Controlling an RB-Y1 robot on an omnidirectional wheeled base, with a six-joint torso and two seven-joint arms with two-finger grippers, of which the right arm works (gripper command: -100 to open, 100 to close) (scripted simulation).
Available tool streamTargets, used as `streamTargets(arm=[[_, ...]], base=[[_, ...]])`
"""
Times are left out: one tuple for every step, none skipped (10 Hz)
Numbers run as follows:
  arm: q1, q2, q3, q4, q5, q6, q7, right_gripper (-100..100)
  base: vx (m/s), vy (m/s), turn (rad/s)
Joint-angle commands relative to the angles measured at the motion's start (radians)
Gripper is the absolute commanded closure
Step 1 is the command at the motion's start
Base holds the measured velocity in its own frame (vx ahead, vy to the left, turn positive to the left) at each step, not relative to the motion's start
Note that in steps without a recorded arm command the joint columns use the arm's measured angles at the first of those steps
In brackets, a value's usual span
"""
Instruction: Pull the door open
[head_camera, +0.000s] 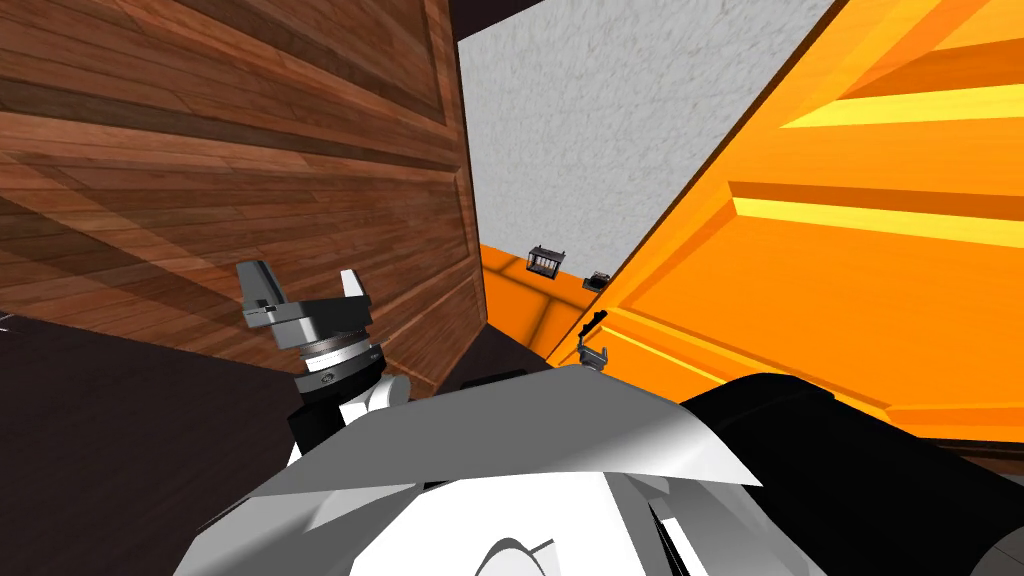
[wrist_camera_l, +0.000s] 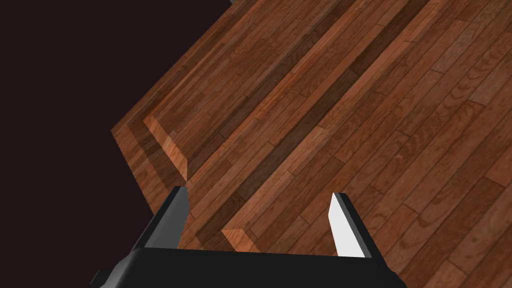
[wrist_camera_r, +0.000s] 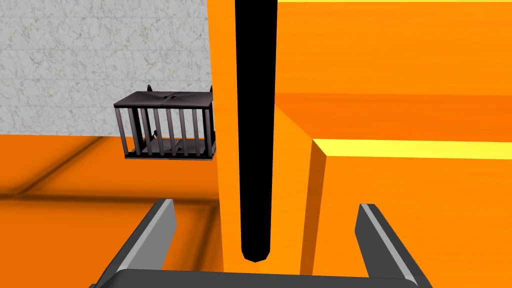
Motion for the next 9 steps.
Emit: streamTargets(arm=[[-0.03,-0.02,0.006,0.04,0.007,0.002,-0.025,-100],[-0.043,-0.029,0.009,0.055,0.01,0.005,-0.036,-100],[-0.068,-0.048,0.013,0.085,0.016,0.009,-0.056,-100],[-0.09,-0.065,0.018,0.111,0.021,0.013,-0.074,-100],[-0.099,-0.072,0.019,0.122,0.023,0.015,-0.082,-100],[-0.112,-0.082,0.022,0.138,0.026,0.018,-0.093,-100],[-0.117,-0.087,0.023,0.144,0.028,0.019,-0.097,-100],[-0.11,-0.083,0.021,0.132,0.026,0.021,-0.09,-100],[-0.11,-0.083,0.021,0.132,0.026,0.021,-0.09,100]], base=[[0.152,-0.069,-0.111],[0.139,-0.049,-0.103],[0.166,-0.064,-0.151],[0.199,-0.081,-0.15],[0.166,-0.088,-0.076],[0.123,-0.079,-0.045],[0.101,-0.059,-0.033],[0.044,-0.025,0.0],[-0.008,0.003,-0.008]])
